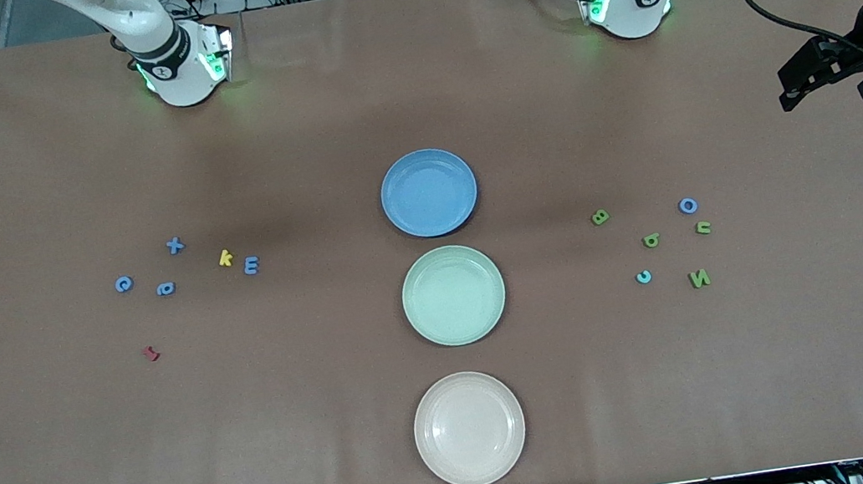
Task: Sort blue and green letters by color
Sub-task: 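Move both grippers out from rest toward the foam letters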
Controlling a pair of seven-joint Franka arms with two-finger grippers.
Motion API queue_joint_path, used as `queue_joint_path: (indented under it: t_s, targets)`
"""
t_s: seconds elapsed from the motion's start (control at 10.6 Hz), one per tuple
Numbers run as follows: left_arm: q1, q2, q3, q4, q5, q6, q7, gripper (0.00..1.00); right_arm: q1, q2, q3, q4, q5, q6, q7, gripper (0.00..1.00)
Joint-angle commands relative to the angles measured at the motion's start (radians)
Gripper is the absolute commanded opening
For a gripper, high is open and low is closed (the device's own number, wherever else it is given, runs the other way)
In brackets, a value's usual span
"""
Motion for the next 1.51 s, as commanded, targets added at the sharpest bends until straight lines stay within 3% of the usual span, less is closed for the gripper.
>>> queue_joint_path:
  t_s: [0.0,0.47,0.76,0.94,1.13,1.42]
  targets:
    - [0.002,-0.006,0.001,0.005,-0.016,-0.013,0.003,1.00,0.015,0.007,-0.006,0.017,0.013,-0.013,-0.163,1.00]
    - [0.003,0.041,-0.001,-0.018,-0.027,0.010,0.009,1.00,0.015,0.007,-0.009,0.018,0.013,-0.016,-0.160,1.00]
    - [-0.006,0.049,-0.001,-0.177,-0.028,0.165,0.013,1.00,0.024,0.020,-0.009,0.018,0.016,-0.018,-0.086,1.00]
    - [-0.003,0.048,-0.002,-0.336,-0.028,0.338,0.003,1.00,0.032,0.046,-0.008,-0.004,0.016,0.020,-0.025,1.00]
    - [-0.017,0.057,-0.004,-0.453,-0.028,0.479,-0.043,1.00,0.023,0.041,-0.008,-0.084,0.023,0.085,-0.020,1.00]
    - [-0.032,0.156,-0.030,-0.458,-0.028,0.501,-0.170,1.00,0.014,0.040,-0.008,-0.255,0.023,0.245,-0.014,1.00]
